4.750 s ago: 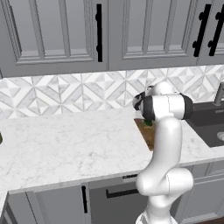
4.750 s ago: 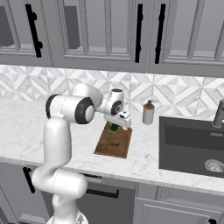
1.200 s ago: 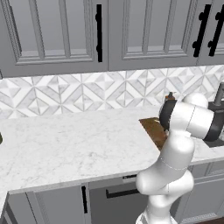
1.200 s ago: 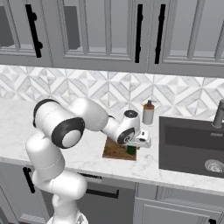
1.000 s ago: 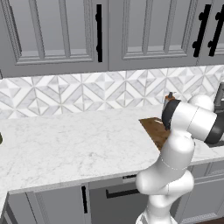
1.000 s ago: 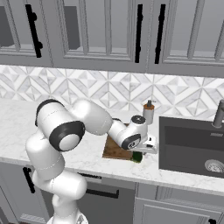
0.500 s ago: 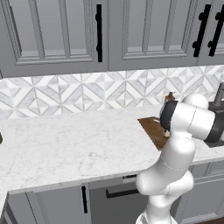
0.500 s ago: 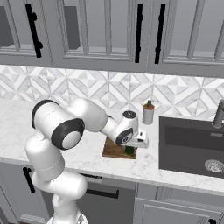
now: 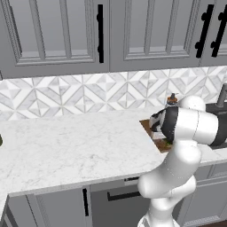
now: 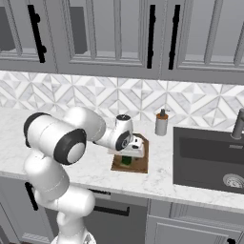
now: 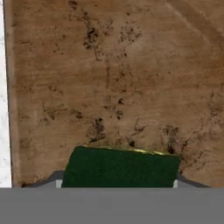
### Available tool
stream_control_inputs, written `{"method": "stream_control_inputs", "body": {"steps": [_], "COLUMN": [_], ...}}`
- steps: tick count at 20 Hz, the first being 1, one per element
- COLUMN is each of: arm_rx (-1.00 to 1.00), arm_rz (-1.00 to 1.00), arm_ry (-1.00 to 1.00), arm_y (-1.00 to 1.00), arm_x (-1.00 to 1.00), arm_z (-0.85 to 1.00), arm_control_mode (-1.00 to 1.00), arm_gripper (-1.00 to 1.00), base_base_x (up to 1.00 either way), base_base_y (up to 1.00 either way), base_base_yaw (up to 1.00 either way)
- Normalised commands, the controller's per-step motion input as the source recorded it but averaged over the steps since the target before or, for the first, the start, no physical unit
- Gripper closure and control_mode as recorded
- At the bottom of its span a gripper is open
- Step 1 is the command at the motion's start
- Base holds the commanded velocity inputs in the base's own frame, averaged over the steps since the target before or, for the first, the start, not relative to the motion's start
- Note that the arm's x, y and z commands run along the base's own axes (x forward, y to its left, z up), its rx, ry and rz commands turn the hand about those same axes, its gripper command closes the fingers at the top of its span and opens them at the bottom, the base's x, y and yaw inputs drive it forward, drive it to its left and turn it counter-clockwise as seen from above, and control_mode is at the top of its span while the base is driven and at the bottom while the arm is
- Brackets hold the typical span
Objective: Pick up the sponge from the counter and clean the cutting board by briefly scrubbing or pressing down on the cutting board. Once finished, release the sponge.
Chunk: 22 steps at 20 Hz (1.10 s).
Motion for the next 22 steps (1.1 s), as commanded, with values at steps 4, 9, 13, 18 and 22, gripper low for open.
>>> {"method": "stream_control_inputs", "body": {"steps": [4,9,13,18,22], "arm_rx": [0.0,0.04,0.06,0.05,0.01], "arm_rz": [0.01,0.0,0.0,0.0,0.02], "arm_ry": [0.0,0.06,0.11,0.09,0.05], "arm_y": [0.34,-0.14,-0.32,-0.38,-0.63], "arm_x": [0.28,0.63,0.79,0.73,0.11], "arm_z": [0.01,0.01,0.0,0.0,-0.02], "arm_control_mode": [-1.0,-1.0,-1.0,-1.0,-1.0], "arm_gripper": [1.0,1.0,1.0,1.0,1.0], "base_base_x": [0.0,0.0,0.0,0.0,0.0], "base_base_y": [0.0,0.0,0.0,0.0,0.0], "base_base_yaw": [0.0,0.0,0.0,0.0,0.0]}}
